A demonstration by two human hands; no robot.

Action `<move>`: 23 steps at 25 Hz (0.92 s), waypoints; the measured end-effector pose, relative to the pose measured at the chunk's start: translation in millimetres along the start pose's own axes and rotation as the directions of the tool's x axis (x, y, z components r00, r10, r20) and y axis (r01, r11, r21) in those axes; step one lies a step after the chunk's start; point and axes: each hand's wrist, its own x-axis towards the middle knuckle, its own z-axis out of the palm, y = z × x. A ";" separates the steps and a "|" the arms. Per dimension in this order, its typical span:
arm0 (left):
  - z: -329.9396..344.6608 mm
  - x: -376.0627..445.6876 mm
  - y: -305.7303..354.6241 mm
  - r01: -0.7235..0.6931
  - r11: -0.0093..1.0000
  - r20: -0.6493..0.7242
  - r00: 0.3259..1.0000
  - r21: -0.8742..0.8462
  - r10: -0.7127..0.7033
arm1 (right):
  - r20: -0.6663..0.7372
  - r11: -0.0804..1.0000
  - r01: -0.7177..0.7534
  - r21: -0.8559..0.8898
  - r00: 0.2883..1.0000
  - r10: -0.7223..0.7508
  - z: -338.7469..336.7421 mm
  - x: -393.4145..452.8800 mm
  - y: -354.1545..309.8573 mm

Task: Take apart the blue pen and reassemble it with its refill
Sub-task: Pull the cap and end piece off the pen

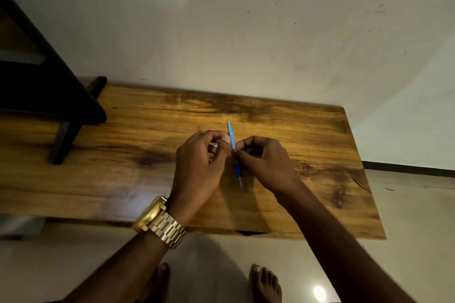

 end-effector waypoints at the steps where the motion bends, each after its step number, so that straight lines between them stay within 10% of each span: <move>1: -0.4 1.0 0.5 0.042 0.997 0.005 0.999 -0.062 -0.042 | 0.041 0.995 0.013 0.095 0.999 -0.017 0.2 -4.4 -3.9; 7: 2.7 -2.7 1.7 0.065 0.985 0.029 0.998 -0.162 -0.061 | 0.127 0.982 0.020 0.188 0.991 -0.044 -12.2 -14.1 -11.5; 12: -6.4 -9.3 1.6 -0.017 0.999 0.093 0.995 -0.048 0.022 | -0.067 0.935 0.028 0.354 0.998 -0.004 -29.1 -8.4 -13.5; 23: -8.3 -13.6 -3.6 -0.086 0.993 0.204 0.977 0.076 0.069 | 0.110 0.960 -0.002 0.281 0.994 -0.030 -43.2 -6.8 4.4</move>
